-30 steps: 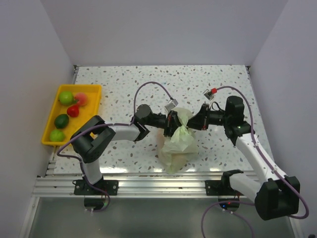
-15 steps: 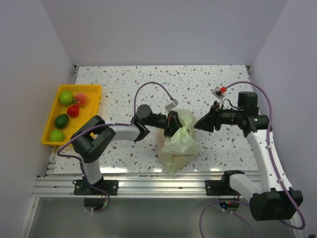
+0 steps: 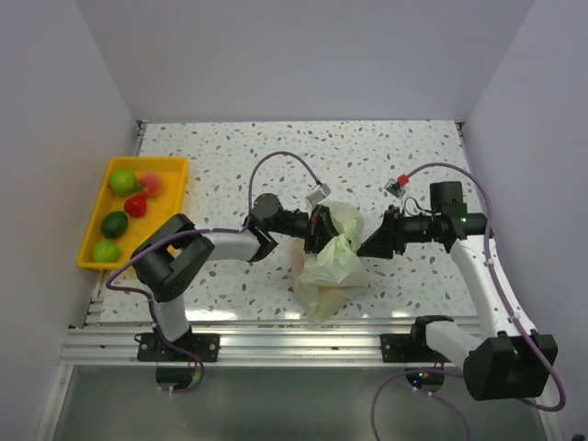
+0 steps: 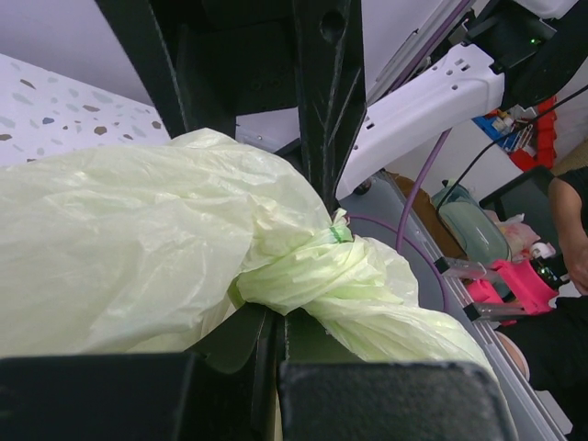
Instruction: Place the fake fruits into the plastic bag and tie a complex knot
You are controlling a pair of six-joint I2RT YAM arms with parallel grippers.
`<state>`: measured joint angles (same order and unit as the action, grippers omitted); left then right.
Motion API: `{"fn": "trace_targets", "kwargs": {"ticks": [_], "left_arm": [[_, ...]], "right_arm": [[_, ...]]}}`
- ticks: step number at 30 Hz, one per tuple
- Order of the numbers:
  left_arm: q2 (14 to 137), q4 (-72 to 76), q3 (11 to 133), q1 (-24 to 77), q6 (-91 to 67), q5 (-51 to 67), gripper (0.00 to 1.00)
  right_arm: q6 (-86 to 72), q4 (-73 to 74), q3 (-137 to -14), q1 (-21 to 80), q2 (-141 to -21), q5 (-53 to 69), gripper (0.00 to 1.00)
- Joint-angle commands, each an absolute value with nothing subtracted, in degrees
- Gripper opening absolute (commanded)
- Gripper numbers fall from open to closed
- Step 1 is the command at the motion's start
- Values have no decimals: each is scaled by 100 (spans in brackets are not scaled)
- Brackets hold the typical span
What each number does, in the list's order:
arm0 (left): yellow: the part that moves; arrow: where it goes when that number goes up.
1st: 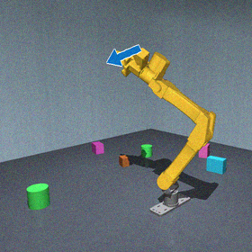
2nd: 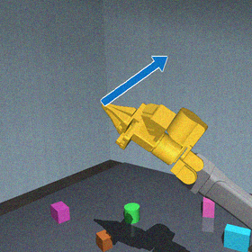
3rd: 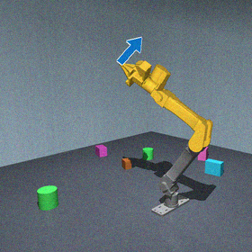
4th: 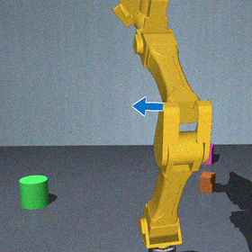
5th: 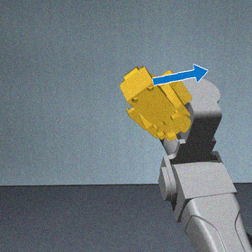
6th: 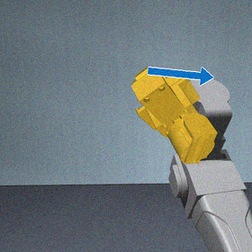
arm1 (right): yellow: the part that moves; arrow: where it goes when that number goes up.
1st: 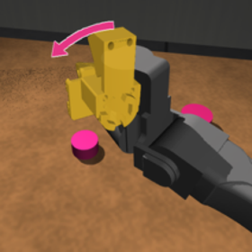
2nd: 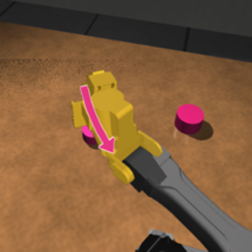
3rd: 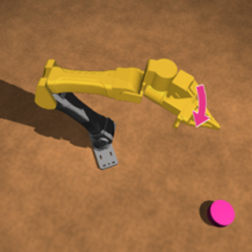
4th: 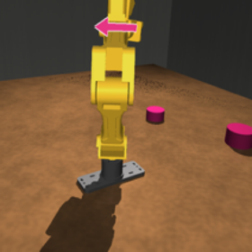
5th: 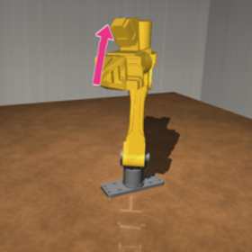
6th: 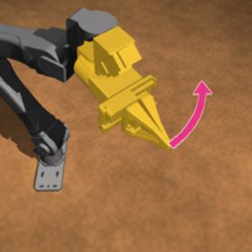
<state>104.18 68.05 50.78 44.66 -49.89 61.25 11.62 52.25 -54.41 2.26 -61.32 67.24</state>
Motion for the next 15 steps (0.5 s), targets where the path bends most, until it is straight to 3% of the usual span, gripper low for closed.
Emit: {"fn": "trace_targets", "kwargs": {"ticks": [1, 12, 15], "left_arm": [[10397, 7040, 5291, 4438, -4852, 6038, 0], [10477, 6970, 5388, 4518, -4808, 6047, 0], [10503, 6970, 5423, 4535, -4808, 6047, 0]], "right_arm": [[467, 4449, -5247, 351, -6143, 6918, 50], [-527, 3270, -5116, 799, -6311, 6865, 51], [-536, 3199, -5089, 923, -6293, 6803, 46]]}}
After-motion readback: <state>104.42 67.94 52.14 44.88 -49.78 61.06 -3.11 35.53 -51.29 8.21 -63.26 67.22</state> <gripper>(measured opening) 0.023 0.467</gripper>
